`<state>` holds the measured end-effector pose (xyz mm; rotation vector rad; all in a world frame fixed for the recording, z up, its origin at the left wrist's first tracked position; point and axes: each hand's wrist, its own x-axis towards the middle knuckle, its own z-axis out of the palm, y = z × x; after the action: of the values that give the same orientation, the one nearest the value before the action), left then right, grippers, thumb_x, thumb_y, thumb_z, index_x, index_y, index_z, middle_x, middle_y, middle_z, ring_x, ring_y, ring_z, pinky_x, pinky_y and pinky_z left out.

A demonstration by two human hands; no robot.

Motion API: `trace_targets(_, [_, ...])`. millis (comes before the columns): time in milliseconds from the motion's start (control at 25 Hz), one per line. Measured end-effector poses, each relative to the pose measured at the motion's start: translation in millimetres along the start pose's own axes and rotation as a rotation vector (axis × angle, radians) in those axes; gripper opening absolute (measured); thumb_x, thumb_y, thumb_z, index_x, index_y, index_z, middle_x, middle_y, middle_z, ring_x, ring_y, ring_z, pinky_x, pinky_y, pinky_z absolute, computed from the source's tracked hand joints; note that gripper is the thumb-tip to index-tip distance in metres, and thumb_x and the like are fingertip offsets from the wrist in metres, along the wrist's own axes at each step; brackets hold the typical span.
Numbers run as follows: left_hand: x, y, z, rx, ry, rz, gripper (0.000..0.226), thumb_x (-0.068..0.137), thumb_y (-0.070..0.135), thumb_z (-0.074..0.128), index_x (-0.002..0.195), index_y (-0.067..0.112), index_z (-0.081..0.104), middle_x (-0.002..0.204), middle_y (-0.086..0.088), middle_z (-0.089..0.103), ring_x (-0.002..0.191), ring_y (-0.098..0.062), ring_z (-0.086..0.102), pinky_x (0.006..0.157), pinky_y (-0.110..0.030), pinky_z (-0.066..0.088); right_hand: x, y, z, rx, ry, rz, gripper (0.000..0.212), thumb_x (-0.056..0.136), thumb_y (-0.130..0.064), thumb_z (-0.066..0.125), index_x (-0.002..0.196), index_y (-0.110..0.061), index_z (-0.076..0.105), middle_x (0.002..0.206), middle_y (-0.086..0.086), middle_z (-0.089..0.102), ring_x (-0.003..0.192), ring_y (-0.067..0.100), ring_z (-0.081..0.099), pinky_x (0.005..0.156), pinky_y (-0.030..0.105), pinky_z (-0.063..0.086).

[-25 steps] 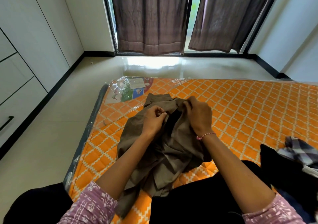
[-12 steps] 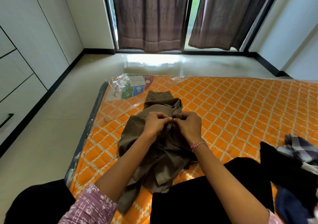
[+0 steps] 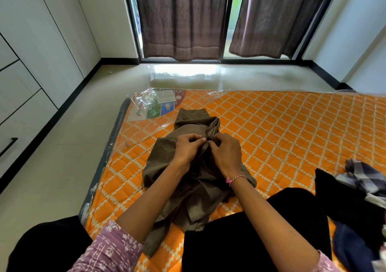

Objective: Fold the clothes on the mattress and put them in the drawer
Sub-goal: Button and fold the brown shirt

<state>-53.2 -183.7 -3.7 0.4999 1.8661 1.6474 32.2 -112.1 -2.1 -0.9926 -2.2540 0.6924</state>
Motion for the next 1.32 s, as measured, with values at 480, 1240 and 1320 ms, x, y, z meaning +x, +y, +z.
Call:
trace_targets(480, [1.7,-1.4,10.5,0.431,0.142,0.290,0.008,0.087,0.009,0.065,0.091,0.005,0.071,0.088,-0.009,0.069,0.080,-0.016,0.064,0.074,-0.023,0.052,-0.5,5.4,1.5,0.038,-0.027,0.011,0.017,0.091,-0.016,0.060,0.087,-0.005,0.073,0.079,0.011,0.070,0.067,0.021,0.059,0.054,0.023,0.038])
trace_targets(1240, [31.1,2.8,-2.4,0.124,-0.047,0.054,0.030,0.098,0.020,0.047,0.073,0.013,0.061,0.065,-0.005,0.058,0.055,-0.014,0.053,0.051,-0.021,0.044,47.0,-8.9,1.2,-0.003,-0.207,0.131,0.051,0.081,-0.027,0.069,0.041,-0.015,0.040,0.041,0.001,0.036,0.039,0.012,0.031,0.043,0.025,0.022])
trace_targets(1320, [32.6,0.0,-8.2,0.207,-0.128,0.106,0.018,0.095,0.009,0.052,0.081,0.016,0.061,0.073,-0.003,0.060,0.060,-0.010,0.055,0.054,-0.019,0.043,57.4,-8.6,-0.1,0.000,-0.241,0.104,0.046,0.079,-0.016,0.066,0.042,-0.013,0.040,0.042,0.002,0.035,0.041,0.013,0.030,0.045,0.026,0.023])
